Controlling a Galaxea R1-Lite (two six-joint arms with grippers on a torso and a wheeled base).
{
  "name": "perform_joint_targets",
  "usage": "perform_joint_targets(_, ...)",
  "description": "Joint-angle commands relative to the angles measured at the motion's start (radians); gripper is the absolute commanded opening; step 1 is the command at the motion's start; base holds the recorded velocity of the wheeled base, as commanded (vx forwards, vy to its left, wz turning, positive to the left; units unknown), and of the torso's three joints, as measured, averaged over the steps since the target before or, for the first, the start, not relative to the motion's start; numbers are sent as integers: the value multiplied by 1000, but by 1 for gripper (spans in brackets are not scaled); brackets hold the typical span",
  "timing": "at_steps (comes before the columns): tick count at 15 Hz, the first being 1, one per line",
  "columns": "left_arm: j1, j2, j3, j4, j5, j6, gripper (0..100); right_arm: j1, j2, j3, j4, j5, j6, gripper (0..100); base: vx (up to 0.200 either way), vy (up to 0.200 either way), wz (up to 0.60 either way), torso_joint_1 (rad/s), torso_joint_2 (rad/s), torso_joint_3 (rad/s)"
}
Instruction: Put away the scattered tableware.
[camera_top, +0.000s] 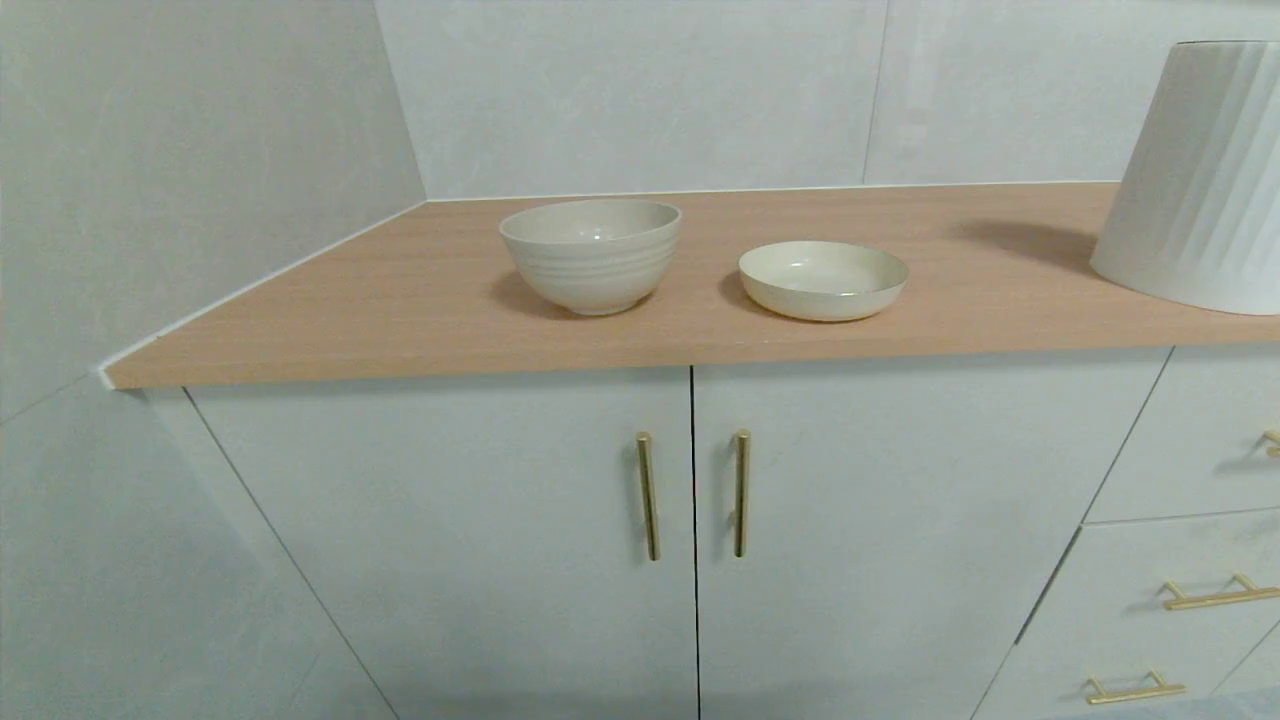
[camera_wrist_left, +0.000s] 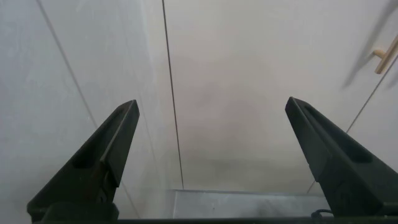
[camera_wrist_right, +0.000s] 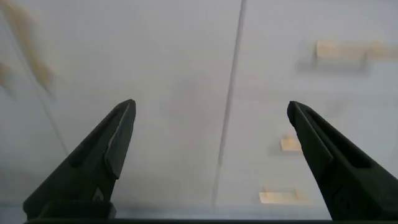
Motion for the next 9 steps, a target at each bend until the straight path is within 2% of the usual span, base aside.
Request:
perform_joint_targets(1, 0, 0, 0, -1, 0, 0, 100, 19, 197, -143, 62, 158, 16, 100, 0, 0, 0, 0, 0, 0)
perform_joint_targets(4, 0, 0, 0, -1, 0, 0, 100, 26, 461, -180, 60, 334, 14, 100, 0, 0, 0, 0, 0, 0)
perform_joint_targets(5, 0, 0, 0, -1, 0, 0, 100, 62, 617, -229, 57, 386, 16, 100, 0, 0, 0, 0, 0, 0)
perform_joint_targets(6, 0, 0, 0, -1, 0, 0, 100, 91, 677, -247, 54, 391, 16, 100, 0, 0, 0, 0, 0, 0)
perform_joint_targets(7, 0, 0, 0, -1, 0, 0, 100, 174, 786, -283, 28, 390, 22, 100, 0, 0, 0, 0, 0, 0)
perform_joint_targets(9, 0, 0, 0, -1, 0, 0, 100, 267, 938, -321, -50, 388, 33, 100, 0, 0, 0, 0, 0, 0)
